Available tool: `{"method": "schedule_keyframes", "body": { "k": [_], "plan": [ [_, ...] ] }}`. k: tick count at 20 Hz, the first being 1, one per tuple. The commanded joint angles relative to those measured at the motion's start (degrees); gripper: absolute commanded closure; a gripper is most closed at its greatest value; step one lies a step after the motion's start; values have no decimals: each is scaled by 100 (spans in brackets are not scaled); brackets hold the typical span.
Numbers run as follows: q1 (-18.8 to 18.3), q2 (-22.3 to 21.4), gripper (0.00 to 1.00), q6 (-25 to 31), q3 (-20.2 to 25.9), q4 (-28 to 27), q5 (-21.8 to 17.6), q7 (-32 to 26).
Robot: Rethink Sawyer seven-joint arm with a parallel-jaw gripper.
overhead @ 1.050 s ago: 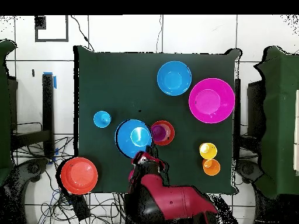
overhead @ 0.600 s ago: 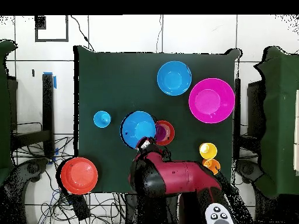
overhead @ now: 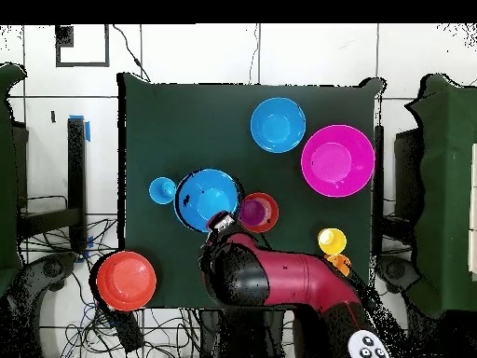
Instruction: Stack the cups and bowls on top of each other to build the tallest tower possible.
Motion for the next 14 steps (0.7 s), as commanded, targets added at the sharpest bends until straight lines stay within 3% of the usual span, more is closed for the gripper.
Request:
{"method": "schedule_keyframes", "body": {
  "k": [1,9,14],
  "plan": [
    [-444,-436,100,1025,1151,627,784,-423],
    [-370,-822,100,1455,931,358,578,-607],
    [-306,-522,100,1483,536,3,-50,-520]
  ]
}}
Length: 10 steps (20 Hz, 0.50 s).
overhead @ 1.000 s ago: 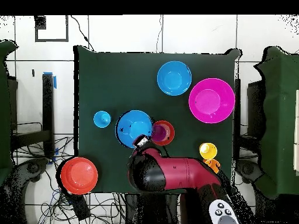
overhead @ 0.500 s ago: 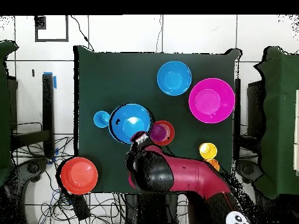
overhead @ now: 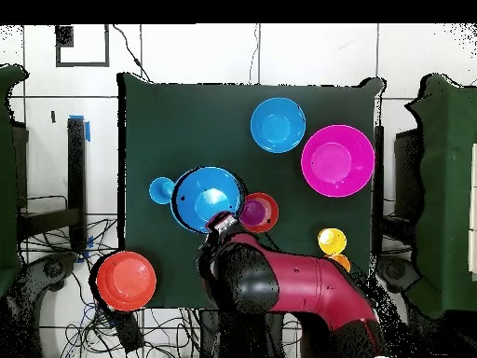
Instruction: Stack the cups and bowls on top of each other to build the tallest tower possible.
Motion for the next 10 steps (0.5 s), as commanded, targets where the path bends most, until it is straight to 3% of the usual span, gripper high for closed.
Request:
{"method": "schedule_keyframes", "body": {
  "k": [1,5,10],
  "plan": [
    [195,407,100,562,-122,-182,-647,-426],
    [176,918,100,211,-189,-281,-840,-361],
    [337,1030,100,442,-625,-675,-1370,-205]
  ]
}}
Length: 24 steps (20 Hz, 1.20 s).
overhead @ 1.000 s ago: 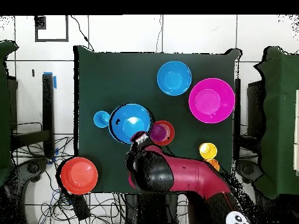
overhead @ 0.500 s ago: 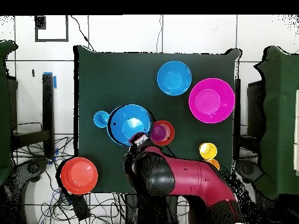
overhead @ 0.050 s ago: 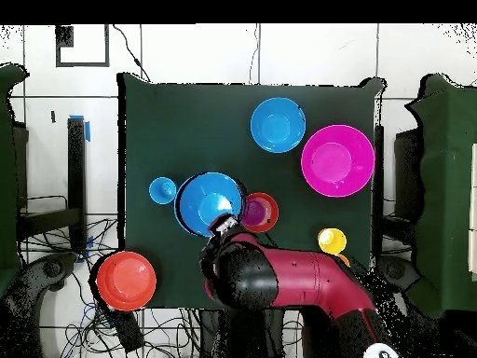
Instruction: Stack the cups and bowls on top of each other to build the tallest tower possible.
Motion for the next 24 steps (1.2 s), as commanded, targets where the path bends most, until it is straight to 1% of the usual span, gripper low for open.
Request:
{"method": "schedule_keyframes", "body": {
  "k": [1,4,6,9,12,15,18,21,24],
  "plan": [
    [236,678,100,371,-508,-521,-871,-212],
    [218,809,100,312,-603,-715,-1117,-243],
    [182,874,100,308,-710,-900,-1349,-287],
    [-11,952,100,323,-718,-1056,-1559,-505],
    [-218,954,100,390,-648,-1151,-1689,-696],
    [-397,806,100,499,-485,-1148,-1692,-846],
    [-553,635,100,682,-303,-1079,-1570,-999],
    [-636,651,100,710,-234,-1081,-1548,-1016],
    [-573,763,100,582,-264,-1065,-1614,-850]
  ]
}}
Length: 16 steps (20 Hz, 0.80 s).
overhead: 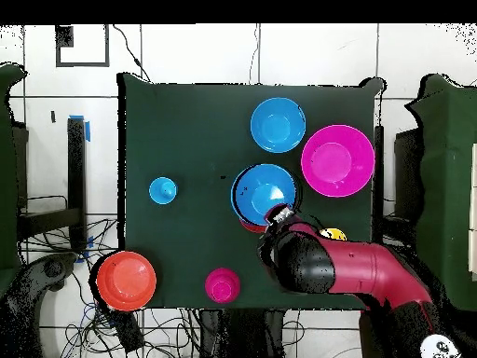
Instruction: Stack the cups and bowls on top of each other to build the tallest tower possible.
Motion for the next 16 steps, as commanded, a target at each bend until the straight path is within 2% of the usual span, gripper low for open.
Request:
{"method": "schedule_keyframes", "body": {
  "k": [1,6,12,16],
  "plan": [
    [99,207,100,517,163,-147,-374,-788],
    [195,245,100,431,96,72,-290,-531],
    [255,38,100,732,231,533,321,-271],
    [426,-102,100,711,200,725,558,-76]
  ]
}}
